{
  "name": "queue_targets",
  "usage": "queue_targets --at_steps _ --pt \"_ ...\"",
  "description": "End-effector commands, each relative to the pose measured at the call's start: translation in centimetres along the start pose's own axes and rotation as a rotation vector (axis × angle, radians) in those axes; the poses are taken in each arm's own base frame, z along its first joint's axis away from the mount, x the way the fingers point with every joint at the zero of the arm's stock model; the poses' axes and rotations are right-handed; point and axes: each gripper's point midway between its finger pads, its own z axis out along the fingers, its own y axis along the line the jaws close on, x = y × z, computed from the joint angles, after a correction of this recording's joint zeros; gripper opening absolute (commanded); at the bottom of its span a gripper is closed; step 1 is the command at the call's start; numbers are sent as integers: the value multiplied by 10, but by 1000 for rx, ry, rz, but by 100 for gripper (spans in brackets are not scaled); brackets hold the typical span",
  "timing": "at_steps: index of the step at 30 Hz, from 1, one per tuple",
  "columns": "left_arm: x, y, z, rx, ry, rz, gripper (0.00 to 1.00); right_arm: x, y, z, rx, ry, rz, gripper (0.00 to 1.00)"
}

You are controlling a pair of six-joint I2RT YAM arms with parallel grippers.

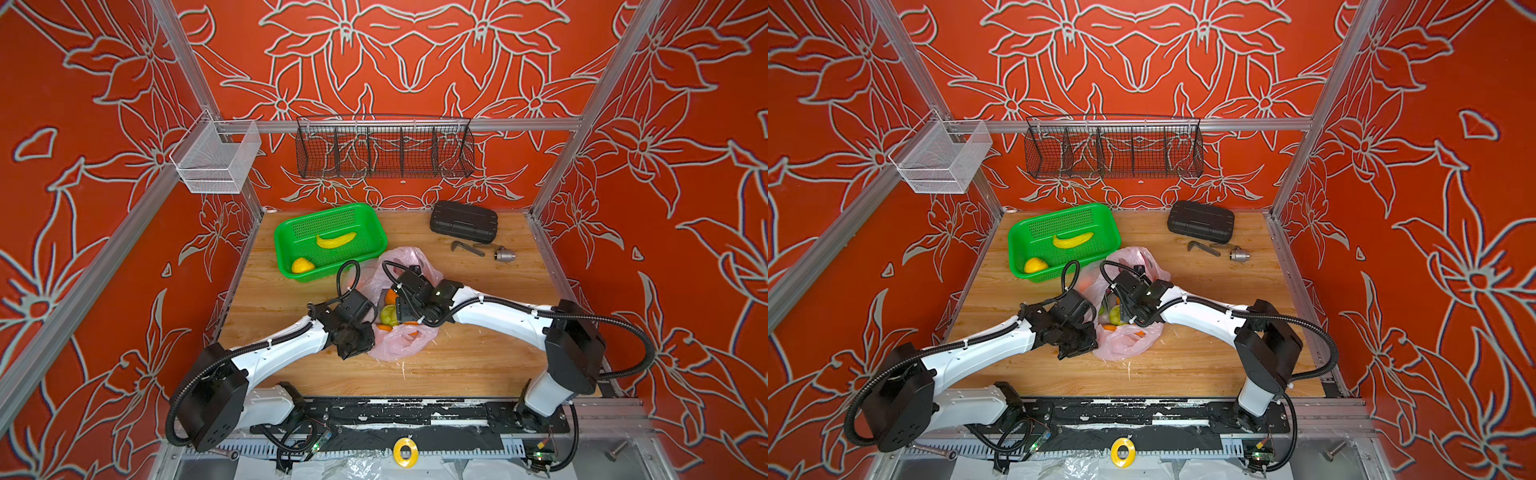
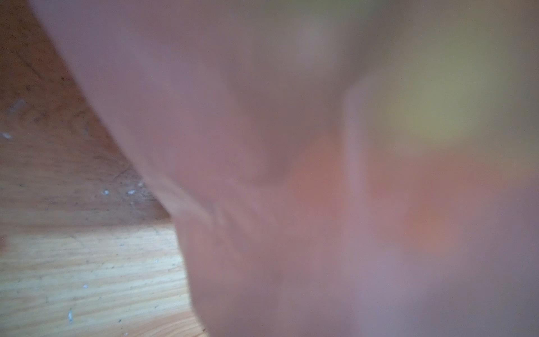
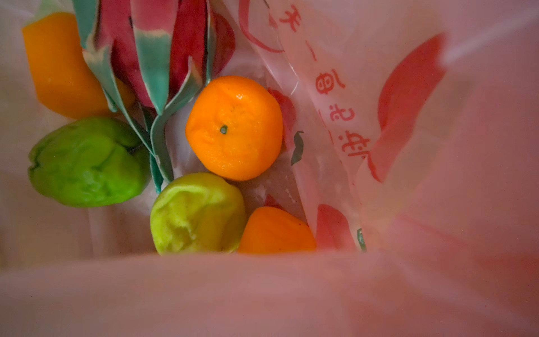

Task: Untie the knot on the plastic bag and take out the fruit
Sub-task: 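Hold the bag with the left gripper while the right gripper grasps an orange inside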

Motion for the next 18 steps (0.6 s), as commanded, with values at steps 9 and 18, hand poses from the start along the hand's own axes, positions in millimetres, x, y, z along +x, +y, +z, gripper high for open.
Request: queue_targets --at_steps 9,18 --pt "0 1 -4 6 -24 7 19 21 7 -19 -164 59 -45 71" --pt "0 1 -3 1 -25 5 19 33 -6 -1 -100 85 -68 70"
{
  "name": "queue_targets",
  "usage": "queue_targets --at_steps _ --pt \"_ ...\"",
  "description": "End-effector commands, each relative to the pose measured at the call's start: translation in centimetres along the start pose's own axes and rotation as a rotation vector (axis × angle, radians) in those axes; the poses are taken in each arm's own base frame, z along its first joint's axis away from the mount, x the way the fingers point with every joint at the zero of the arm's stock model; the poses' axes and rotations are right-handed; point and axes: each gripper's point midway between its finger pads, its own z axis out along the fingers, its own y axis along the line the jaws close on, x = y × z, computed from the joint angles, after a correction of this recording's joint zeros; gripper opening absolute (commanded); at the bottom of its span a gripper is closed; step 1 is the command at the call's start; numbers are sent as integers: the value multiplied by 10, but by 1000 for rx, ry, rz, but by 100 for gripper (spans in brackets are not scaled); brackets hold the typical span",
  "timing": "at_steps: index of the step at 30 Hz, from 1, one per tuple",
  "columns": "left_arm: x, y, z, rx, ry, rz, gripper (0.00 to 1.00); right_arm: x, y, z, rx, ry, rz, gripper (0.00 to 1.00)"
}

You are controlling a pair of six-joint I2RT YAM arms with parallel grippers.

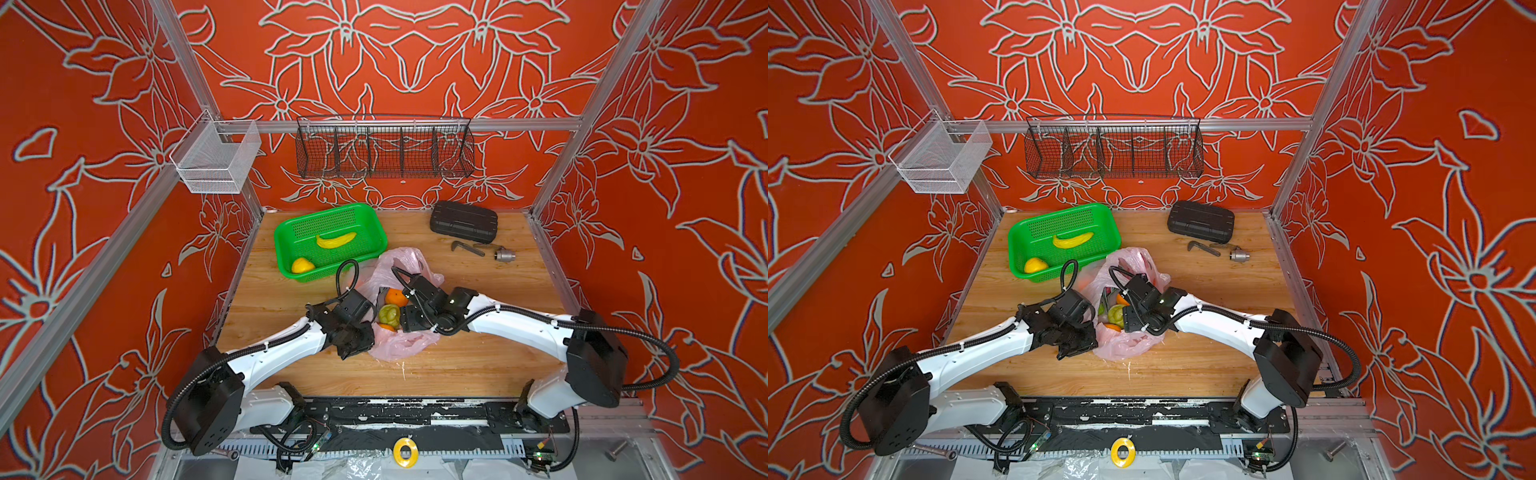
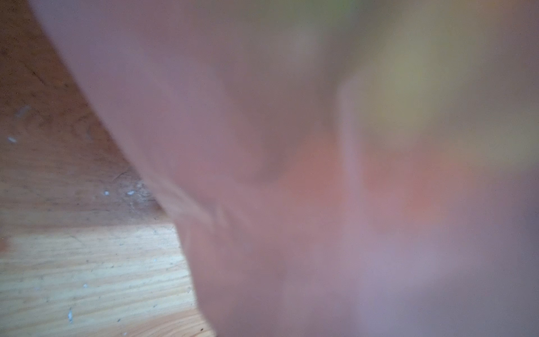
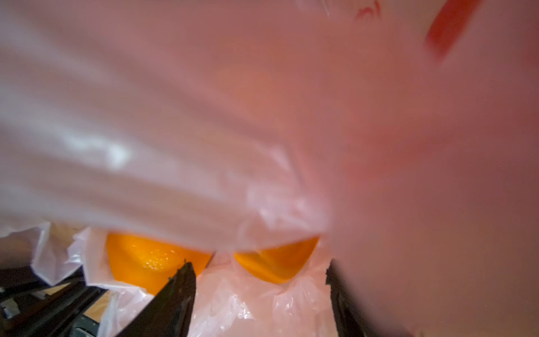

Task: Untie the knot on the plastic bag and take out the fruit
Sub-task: 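Hold the bag with the left gripper while the right gripper grasps an orange inside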

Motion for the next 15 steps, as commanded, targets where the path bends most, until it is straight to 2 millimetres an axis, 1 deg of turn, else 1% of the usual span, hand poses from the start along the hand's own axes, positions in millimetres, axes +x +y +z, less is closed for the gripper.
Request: queue_targets --at_steps 1,4,6,10,13,15 --pt "2 4 1 -15 -9 0 19 2 -4 12 26 13 5 69" --pt "1 4 1 -16 -12 -2 19 -2 -4 22 61 24 7 69" --pt "1 4 1 -17 -15 -1 19 -4 -2 28 68 27 0 70" --pt "1 6 2 -21 -13 -2 19 -2 -6 38 105 44 5 71" --pt "1 5 2 -19 -14 -2 19 -1 -10 41 127 45 12 66" --pt "1 5 2 -18 -14 -2 19 -3 -11 39 131 32 18 59"
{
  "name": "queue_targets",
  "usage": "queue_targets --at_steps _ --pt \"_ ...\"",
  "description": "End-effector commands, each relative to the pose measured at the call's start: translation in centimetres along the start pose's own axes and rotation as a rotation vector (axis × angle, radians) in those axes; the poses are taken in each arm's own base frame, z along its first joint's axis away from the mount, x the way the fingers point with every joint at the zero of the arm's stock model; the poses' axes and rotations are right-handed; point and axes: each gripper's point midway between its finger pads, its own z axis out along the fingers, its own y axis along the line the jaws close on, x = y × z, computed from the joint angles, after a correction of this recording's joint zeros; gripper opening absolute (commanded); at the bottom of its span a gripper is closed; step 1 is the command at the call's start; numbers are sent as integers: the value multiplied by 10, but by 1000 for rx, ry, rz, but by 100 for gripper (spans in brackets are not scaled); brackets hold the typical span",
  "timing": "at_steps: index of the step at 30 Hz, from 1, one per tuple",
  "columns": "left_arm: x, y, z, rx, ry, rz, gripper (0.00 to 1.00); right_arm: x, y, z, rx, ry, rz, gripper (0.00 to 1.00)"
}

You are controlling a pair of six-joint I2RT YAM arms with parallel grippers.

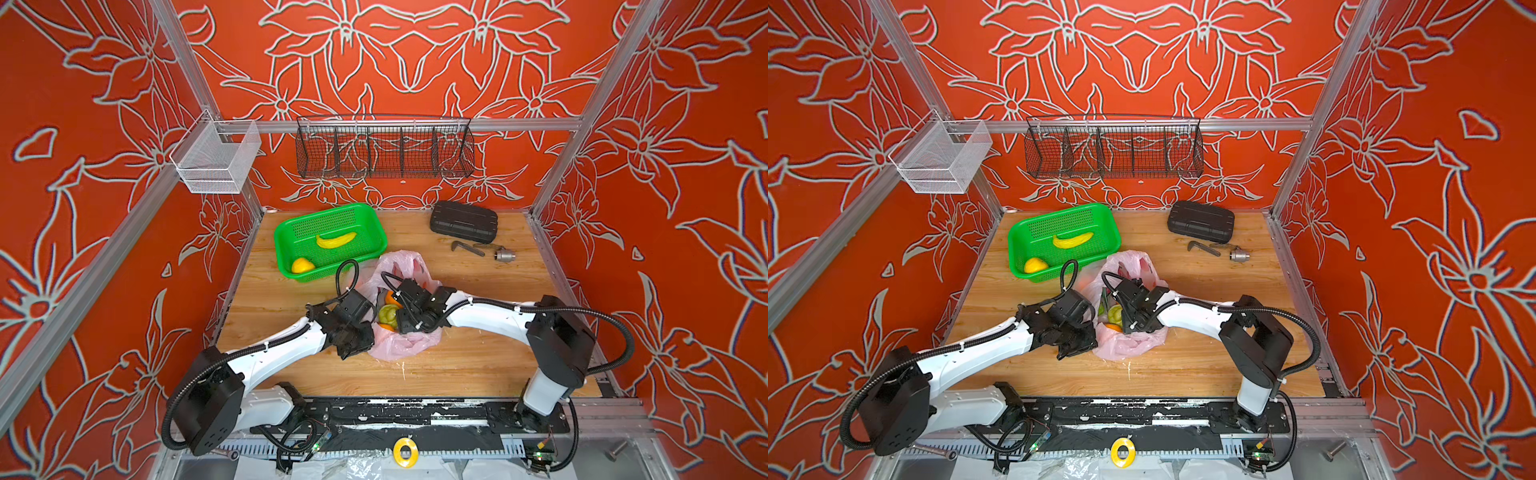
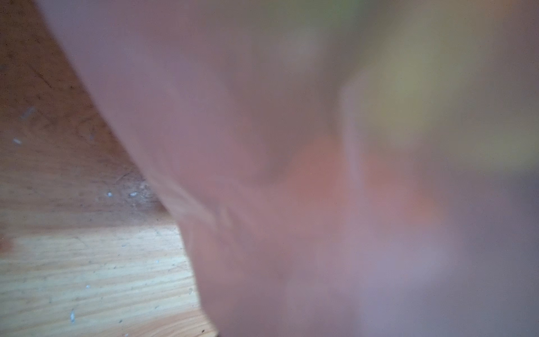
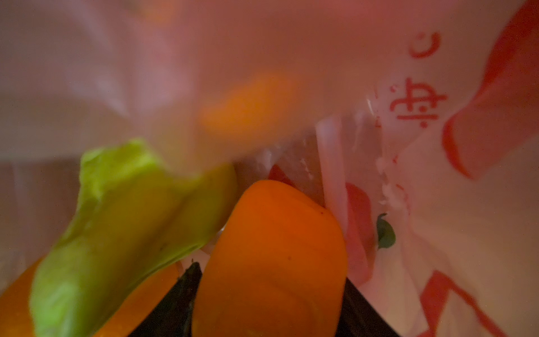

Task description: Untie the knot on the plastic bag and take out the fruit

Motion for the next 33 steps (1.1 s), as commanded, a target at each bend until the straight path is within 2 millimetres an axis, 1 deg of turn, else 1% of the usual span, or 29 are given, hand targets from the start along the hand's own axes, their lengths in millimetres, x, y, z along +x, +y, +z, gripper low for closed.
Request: queue_targets --at_steps 1,3,7,10,16,18,21,23,26,29,31,32,33 --pt "1 4 2 -13 -9 -1 19 -10 -6 -6 37 -40 28 56" --pt "1 3 2 -10 -9 5 19 -12 -8 -11 39 -55 32 51" --pt "0 0 2 -2 -5 20 21 -14 -3 -27 -25 -87 36 49" --pt "-2 -5 0 16 -16 24 25 -18 3 -43 -103 -132 55 46" --pt "-10 -13 -9 34 -61 72 30 -28 12 -78 -232 -222 84 46" --pt "-14 -16 -14 36 -79 97 33 -30 15 -86 -264 -243 85 46" --pt "-20 -22 -24 49 -117 138 42 -32 21 -103 -326 -260 74 46" --pt "-25 -29 -36 70 -157 179 52 -33 21 -117 -357 -283 73 46" --pt "-36 -44 -60 117 -249 251 67 -36 12 -140 -366 -339 78 46" --pt "-46 -62 -90 186 -351 336 76 -41 5 -166 -395 -396 77 46" --pt "-52 -73 -109 226 -421 391 79 -47 2 -183 -427 -429 83 46" --pt "-55 -81 -127 268 -485 426 80 -50 1 -190 -438 -444 86 45" --pt "-58 -88 -136 292 -528 463 82 -53 0 -197 -446 -459 90 46"
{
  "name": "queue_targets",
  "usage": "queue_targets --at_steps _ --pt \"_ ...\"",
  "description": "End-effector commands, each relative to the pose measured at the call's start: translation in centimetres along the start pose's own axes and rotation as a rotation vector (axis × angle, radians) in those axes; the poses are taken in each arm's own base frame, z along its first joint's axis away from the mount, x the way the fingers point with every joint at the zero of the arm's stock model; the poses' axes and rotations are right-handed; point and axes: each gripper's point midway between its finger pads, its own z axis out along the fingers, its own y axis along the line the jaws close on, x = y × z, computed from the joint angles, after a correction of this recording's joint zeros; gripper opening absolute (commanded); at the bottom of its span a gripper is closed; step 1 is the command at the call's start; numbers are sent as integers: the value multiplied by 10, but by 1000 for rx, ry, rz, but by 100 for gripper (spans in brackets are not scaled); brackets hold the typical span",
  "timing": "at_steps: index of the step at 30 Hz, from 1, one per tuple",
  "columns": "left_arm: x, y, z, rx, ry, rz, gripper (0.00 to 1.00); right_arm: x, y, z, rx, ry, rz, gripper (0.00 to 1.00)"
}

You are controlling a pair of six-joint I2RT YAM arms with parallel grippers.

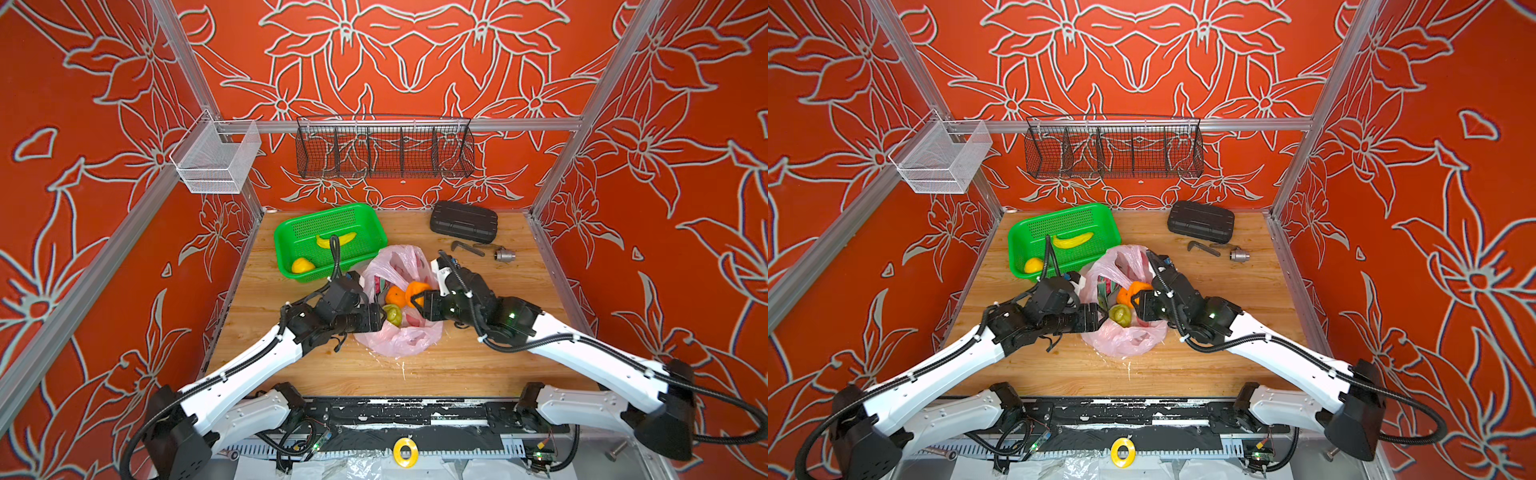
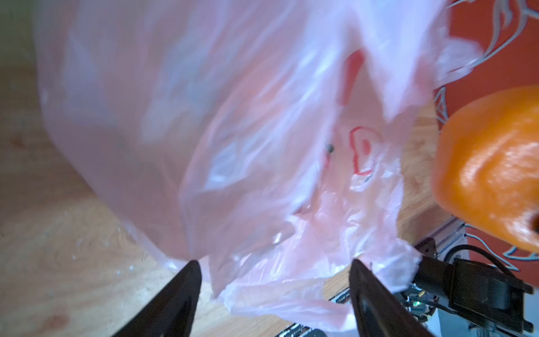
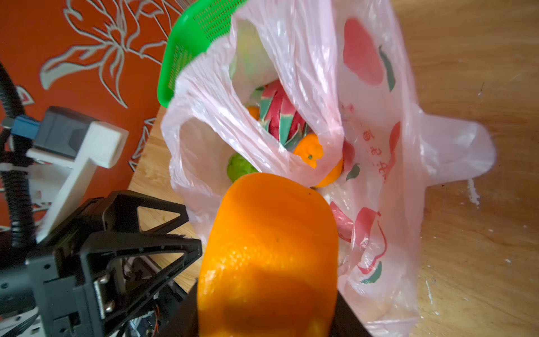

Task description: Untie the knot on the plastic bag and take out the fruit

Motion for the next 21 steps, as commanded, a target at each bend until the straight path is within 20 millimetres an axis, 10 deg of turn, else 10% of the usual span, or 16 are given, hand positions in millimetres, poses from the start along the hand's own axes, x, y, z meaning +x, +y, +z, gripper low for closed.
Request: queue_targets --at_steps 1,13,21 --pt "-37 -26 -26 82 -189 181 83 -19 6 -17 -26 -41 -2 46" --pt "-104 -123 -56 305 -603 909 99 -103 52 -36 -320 -103 100 46" --pt "-153 -163 -54 361 -719 993 98 -136 82 -52 -515 -131 171 46"
